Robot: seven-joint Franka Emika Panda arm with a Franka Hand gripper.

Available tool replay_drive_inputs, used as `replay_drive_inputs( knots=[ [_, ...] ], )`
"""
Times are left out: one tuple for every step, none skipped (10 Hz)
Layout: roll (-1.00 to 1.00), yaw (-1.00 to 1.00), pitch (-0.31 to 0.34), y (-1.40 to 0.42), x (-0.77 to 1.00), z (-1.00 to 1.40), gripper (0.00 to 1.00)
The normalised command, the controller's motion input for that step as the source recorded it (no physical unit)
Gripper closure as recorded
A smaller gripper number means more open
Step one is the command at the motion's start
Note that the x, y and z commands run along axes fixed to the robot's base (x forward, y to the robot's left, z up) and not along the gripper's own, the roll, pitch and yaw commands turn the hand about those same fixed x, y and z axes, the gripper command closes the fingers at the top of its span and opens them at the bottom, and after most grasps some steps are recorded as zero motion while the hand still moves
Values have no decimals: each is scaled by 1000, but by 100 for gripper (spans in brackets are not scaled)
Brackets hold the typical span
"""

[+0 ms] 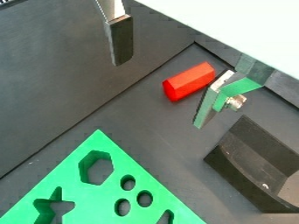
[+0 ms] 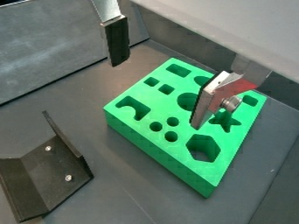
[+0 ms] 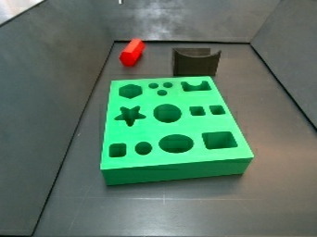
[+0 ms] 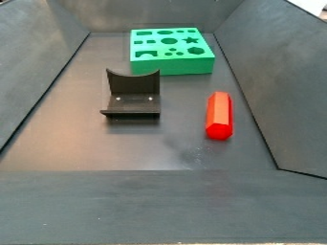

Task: Pick up the hexagon object. Move up. Place the hexagon object on the fixture. Regrasp the hexagon object. Move to above the board. Insert the hexagon object.
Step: Pick up the hexagon object.

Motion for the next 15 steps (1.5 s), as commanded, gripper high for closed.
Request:
replay_drive_inputs(
  knots=[
    [0, 0, -4, 0, 0, 0, 0],
    [0, -31, -109, 6, -243, -54, 0],
    [-99, -126, -19, 474, 0, -206, 0],
    [-103, -169, -19, 586, 0, -291, 0],
    [-119, -206, -26, 643, 0, -377, 0],
    [-151, -189, -66, 623, 0, -389, 0],
    [-153, -163, -97, 637, 0, -506, 0],
    [-77, -134, -74, 631, -17, -563, 0],
    [-7, -94, -33, 609, -126, -537, 0],
    [0, -89, -1, 597, -103, -506, 0],
    [84, -3, 0, 380, -257, -520, 0],
    [144, 0, 7, 260, -183, -540, 0],
    [134, 0, 0, 223, -203, -534, 0],
    [141, 0, 0, 231, -263, -574, 0],
    [140, 0, 0, 229, -280, -554, 0]
  ],
)
